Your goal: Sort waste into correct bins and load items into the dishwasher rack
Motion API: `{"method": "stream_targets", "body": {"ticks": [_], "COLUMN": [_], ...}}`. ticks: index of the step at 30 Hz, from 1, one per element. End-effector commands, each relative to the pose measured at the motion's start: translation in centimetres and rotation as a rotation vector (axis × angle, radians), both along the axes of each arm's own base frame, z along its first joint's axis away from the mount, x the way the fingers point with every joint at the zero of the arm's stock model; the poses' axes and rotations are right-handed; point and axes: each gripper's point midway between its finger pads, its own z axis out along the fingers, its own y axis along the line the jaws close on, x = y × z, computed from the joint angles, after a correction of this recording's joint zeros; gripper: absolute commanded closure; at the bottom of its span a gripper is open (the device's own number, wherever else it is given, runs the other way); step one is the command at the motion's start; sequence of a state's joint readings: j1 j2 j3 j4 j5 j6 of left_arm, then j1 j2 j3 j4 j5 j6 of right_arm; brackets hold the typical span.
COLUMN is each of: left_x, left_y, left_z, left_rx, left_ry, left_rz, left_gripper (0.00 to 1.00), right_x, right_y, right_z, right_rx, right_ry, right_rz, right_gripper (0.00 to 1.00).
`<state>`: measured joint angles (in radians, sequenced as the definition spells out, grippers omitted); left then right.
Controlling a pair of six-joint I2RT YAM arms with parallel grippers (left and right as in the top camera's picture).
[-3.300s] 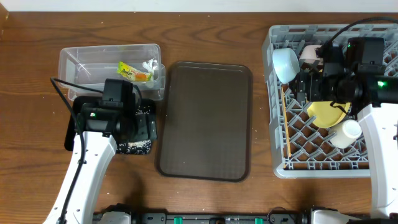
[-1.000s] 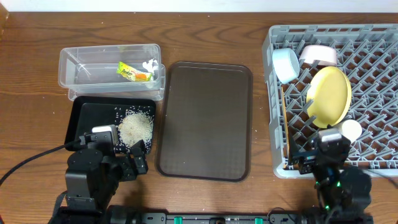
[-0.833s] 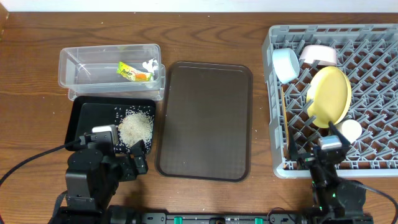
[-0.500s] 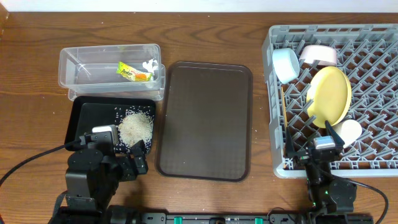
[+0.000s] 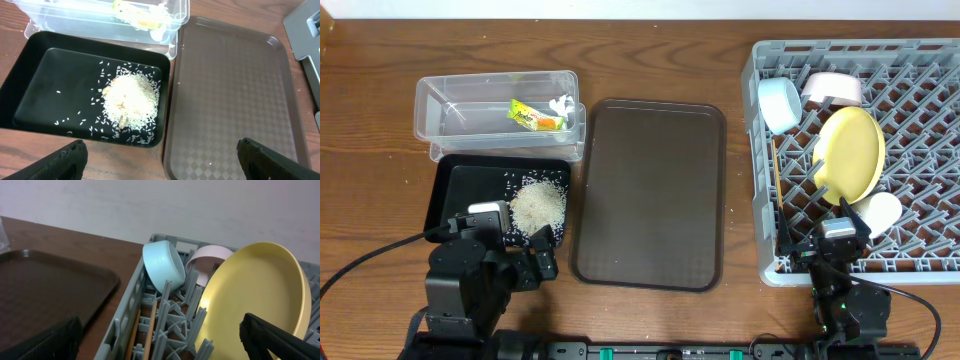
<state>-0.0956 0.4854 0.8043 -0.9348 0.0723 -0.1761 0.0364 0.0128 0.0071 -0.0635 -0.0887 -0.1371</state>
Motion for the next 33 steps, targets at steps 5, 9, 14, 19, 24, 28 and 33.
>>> {"method": "stream_targets", "body": {"ticks": [5, 9, 14, 19, 24, 28, 33], "left_x": [0.0, 0.0, 0.0, 0.0, -0.1, -0.7, -1.0], "left_y": [0.0, 0.0, 0.1, 0.0, 0.8, 1.6, 2.3], "left_z": [-0.2, -0.2, -0.2, -0.2, -0.3, -1.1, -1.9], "left_rx": [0.009, 0.009, 0.009, 0.009, 0.055, 0.108, 0.162], "left_ry": [0.000, 0.000, 0.000, 0.001, 0.004, 0.039, 0.023], "left_rz": [-0.003, -0.003, -0.003, -0.003, 0.012, 0.026, 0.015], "left_gripper": [0.02, 0.02, 0.02, 0.02, 0.02, 0.02, 0.02], "right_x": [0.0, 0.0, 0.0, 0.0, 0.0, 0.0, 0.0], "right_y": [0.0, 0.0, 0.0, 0.0, 0.0, 0.0, 0.0], "right_z": [-0.1, -0.1, -0.1, -0.1, -0.1, -0.1, -0.1], "right_rx": [-0.011, -0.011, -0.011, -0.011, -0.011, -0.011, -0.011], "right_ry": [0.002, 0.003, 0.003, 0.003, 0.002, 0.003, 0.003], "right_rz": [-0.001, -0.001, -0.001, -0.001, -0.001, -0.001, -0.001], "right_gripper": [0.01, 0.01, 0.01, 0.01, 0.01, 0.01, 0.01]}}
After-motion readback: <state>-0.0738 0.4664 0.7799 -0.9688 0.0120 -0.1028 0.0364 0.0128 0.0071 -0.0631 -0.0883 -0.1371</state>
